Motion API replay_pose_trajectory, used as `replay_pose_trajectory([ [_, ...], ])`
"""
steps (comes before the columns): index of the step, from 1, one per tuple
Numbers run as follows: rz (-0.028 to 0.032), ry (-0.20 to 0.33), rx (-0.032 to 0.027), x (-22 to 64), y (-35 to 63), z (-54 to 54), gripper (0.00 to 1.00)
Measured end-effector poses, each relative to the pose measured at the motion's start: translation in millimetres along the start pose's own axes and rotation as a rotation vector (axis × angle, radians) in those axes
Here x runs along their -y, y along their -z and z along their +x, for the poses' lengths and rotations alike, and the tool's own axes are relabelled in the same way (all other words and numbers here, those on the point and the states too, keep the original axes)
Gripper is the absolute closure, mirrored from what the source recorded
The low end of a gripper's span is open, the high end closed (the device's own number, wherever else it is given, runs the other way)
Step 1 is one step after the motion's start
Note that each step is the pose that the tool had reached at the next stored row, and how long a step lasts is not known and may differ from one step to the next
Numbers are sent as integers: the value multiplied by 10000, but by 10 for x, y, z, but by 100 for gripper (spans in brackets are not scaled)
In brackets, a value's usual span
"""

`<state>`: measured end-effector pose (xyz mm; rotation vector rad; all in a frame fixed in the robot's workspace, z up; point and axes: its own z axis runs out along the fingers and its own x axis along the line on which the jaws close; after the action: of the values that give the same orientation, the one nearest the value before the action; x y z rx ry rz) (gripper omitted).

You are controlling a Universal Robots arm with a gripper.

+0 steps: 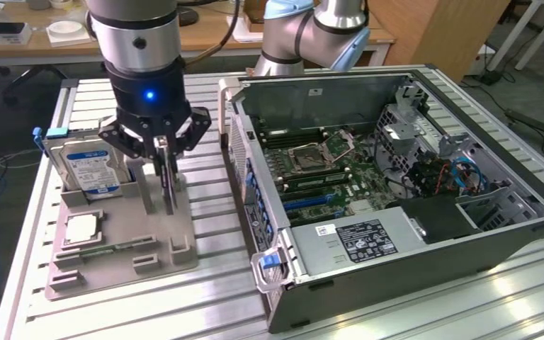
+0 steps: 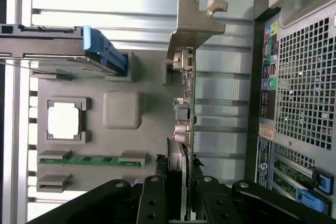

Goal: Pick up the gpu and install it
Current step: 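Pick up the gpu and move the gpu toward the slot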

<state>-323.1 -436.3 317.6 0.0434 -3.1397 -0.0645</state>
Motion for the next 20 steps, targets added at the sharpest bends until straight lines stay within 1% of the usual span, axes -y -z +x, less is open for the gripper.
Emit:
replay_pose_trajectory([
  [20, -1, 0, 0, -10, 236, 0, 73],
])
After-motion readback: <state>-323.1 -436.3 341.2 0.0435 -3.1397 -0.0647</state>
